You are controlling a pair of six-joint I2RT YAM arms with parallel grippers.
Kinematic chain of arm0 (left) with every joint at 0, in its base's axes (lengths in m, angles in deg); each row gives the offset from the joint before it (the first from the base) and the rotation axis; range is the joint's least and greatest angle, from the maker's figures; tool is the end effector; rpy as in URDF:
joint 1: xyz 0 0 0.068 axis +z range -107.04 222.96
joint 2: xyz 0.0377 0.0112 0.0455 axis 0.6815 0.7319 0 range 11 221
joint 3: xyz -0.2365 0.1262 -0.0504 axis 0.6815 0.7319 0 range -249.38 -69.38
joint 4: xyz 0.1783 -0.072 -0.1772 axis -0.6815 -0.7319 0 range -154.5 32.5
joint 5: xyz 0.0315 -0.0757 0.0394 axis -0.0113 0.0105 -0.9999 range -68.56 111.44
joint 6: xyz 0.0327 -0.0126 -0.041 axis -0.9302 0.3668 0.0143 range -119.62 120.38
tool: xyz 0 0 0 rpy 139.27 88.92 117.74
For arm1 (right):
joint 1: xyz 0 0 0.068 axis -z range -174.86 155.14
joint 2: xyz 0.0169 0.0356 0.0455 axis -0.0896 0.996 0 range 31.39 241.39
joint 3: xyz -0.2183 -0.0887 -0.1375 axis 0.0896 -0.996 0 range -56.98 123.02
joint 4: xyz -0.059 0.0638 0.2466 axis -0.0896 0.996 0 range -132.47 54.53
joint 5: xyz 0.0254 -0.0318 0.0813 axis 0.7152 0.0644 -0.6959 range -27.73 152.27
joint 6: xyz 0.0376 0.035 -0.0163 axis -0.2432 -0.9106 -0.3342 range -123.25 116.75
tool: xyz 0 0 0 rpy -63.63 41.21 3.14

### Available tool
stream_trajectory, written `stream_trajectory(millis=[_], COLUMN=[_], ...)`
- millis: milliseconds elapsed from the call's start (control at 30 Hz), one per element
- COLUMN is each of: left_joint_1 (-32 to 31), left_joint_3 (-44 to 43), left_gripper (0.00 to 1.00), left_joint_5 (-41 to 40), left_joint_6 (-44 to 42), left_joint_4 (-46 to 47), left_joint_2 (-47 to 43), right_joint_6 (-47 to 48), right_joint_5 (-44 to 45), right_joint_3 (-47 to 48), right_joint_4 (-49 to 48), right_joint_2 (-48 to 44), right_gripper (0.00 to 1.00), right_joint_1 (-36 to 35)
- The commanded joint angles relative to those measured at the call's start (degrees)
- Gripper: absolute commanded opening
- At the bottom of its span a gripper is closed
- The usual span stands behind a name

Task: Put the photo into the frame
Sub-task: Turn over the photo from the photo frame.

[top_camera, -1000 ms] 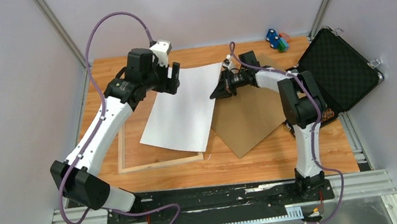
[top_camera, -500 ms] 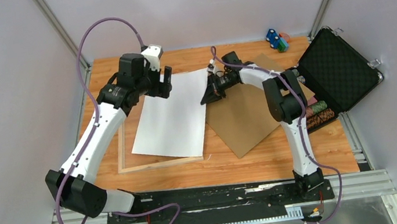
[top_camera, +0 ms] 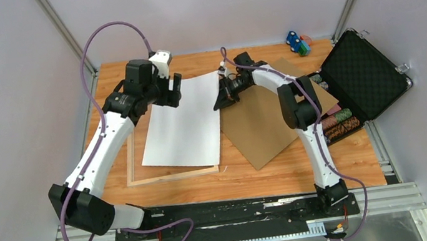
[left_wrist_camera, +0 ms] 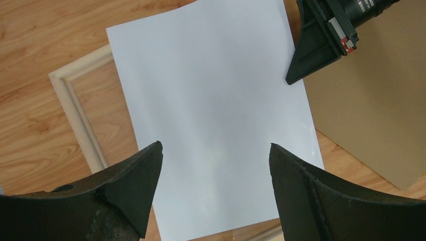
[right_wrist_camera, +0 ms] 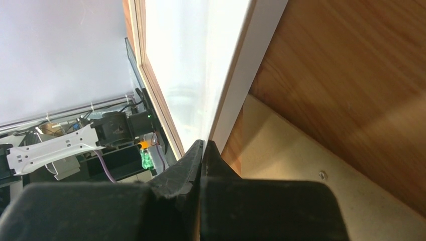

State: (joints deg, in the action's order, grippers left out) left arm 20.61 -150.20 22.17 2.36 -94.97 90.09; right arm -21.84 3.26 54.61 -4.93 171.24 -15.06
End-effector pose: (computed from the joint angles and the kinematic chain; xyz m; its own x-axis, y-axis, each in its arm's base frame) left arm 0.2792 -0.1153 0.3760 -0.5534 0.1902 -0.8109 0.3710 0.9280 -0.0356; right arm 0.4623 0.2026 0.1364 -0.9732 -0.1830 -0.1392 -0.2081 0.4434 0.8719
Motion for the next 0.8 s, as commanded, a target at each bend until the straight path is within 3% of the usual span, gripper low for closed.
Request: stream_trajectory(millis=[0, 467, 767], left_joint_1=[0.74, 1.86, 2.04], left_joint_3=[0.41, 1.13, 1.5], left_gripper=[0.85, 0.85, 0.85], left_joint_5=[-0.56, -0.6, -0.56], left_joint_6=[-1.21, -1.14, -1.58], left_joint_4=[1.44, 1.89, 2.1], left_joint_2=[-1.57, -1.87, -2.5], right_joint_6=[3.73, 8.48, 9.17], right_joint_5=[-1.01, -5.29, -4.37], right_joint_3=[4.14, -4.0, 2.34], right_joint_4=[2.48, 3.51, 6.15], right_joint_2=[1.55, -6.68, -2.67], right_gripper=[0.0, 0.0, 0.0], right_joint_1=[-1.09, -2.57, -2.72])
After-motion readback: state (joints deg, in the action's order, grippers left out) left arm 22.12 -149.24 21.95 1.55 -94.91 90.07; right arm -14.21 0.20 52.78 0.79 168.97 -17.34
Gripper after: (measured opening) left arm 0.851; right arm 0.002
